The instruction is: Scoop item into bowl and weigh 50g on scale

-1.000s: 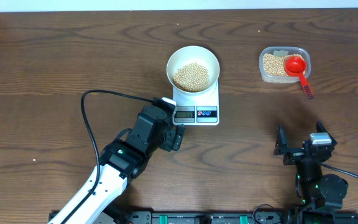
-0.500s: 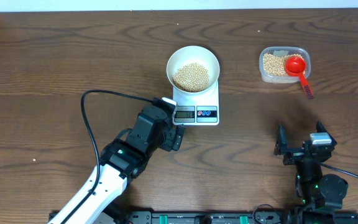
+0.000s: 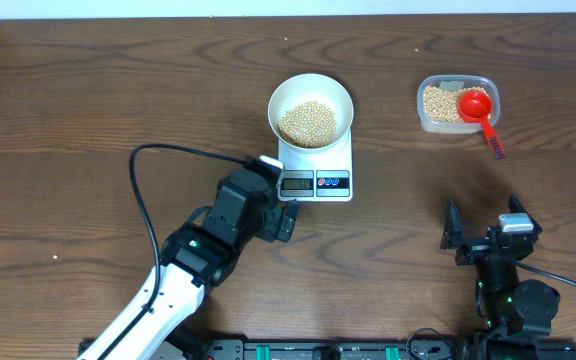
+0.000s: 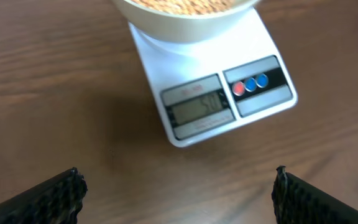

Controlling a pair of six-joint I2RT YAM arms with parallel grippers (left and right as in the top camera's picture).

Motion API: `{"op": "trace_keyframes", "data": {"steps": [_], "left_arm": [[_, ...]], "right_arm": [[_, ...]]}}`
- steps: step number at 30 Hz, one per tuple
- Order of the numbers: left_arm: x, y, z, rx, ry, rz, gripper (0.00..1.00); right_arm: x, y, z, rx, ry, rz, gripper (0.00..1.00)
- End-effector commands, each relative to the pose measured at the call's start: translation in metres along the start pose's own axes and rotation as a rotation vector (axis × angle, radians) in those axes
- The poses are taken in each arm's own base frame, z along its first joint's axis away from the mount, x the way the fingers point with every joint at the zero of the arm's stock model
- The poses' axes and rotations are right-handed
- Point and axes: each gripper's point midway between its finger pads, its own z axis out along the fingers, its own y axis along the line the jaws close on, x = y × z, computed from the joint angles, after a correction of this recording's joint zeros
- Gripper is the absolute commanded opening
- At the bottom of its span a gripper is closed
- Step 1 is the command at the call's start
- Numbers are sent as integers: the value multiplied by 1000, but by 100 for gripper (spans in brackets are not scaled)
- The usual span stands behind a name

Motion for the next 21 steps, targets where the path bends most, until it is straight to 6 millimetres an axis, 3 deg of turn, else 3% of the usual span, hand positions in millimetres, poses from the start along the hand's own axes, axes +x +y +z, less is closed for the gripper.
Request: {"op": "trace_keyframes", "data": {"steps": [1,6,9,12,17,21], "left_arm": [[-12,27,-4,-94,-50,-39,98],[-34,63,-29,-131,-199,-145,98],[-36,81,-46,-104,-303,-207,98],[-28,96,-62,-97,-393,-235,98],[-11,104,-84,-146,-543,-106,98],[11,110,-85,-213,-597,-58,98]], "right_arm": [[1,-1,0,7,0,-6,99],[1,-1,0,7,0,-6,99],[1,-1,0,7,0,-6,99],[1,-1,0,7,0,-6,99],[1,-1,0,7,1,-6,99],[1,-1,0,7,0,-6,99]]}}
